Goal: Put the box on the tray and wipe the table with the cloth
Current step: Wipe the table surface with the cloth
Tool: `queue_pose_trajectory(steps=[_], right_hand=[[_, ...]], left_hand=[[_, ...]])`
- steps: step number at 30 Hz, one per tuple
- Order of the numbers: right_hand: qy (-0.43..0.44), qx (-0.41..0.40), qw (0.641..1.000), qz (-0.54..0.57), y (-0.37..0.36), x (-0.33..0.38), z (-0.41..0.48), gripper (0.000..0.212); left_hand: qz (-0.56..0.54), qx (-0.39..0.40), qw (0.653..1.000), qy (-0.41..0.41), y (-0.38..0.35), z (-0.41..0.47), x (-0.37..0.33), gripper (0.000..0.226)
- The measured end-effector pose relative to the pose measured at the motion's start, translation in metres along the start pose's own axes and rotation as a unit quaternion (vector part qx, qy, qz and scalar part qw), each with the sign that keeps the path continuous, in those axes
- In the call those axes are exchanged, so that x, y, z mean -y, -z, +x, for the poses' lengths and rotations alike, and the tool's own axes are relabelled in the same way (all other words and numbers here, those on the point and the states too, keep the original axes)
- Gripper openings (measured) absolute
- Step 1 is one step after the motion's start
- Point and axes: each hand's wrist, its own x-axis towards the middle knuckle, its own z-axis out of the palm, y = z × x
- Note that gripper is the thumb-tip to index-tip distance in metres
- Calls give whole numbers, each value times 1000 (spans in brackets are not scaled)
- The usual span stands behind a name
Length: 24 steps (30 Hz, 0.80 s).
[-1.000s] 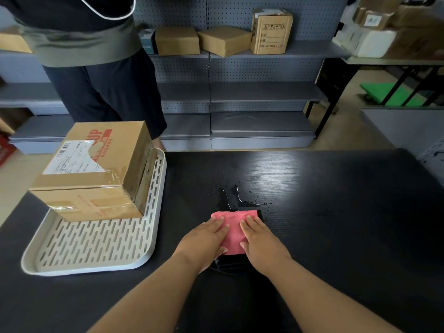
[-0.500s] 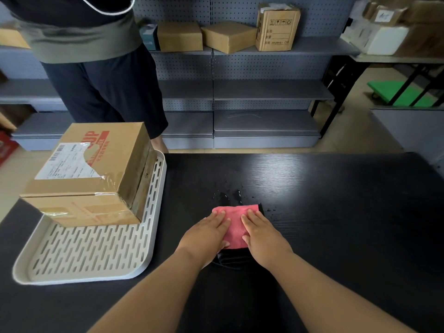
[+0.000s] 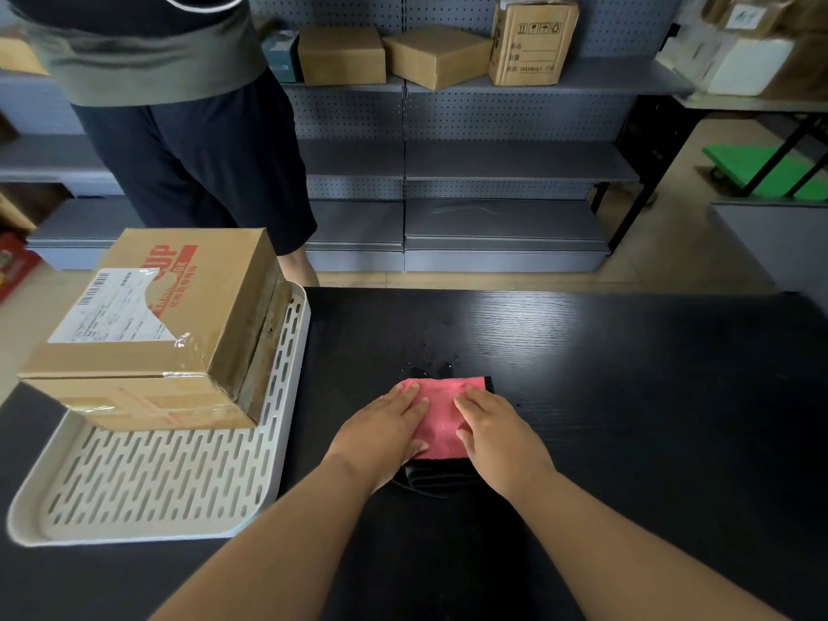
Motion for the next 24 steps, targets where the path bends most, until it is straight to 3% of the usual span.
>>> queue_pose_trajectory(steps=[8,18,24], right_hand=[[-3,-32,999,-12,-1,-10,3,47],[-31,-6,999,-13,4,-7,6,48],[-45,-13,999,-13,3,-7,8,38]], left_hand=[[-9,-15,1000,6,1,4,4,52],[-52,1,998,43,-3,16,6,50],[-39,-20,998,39,-9,16,6,54]])
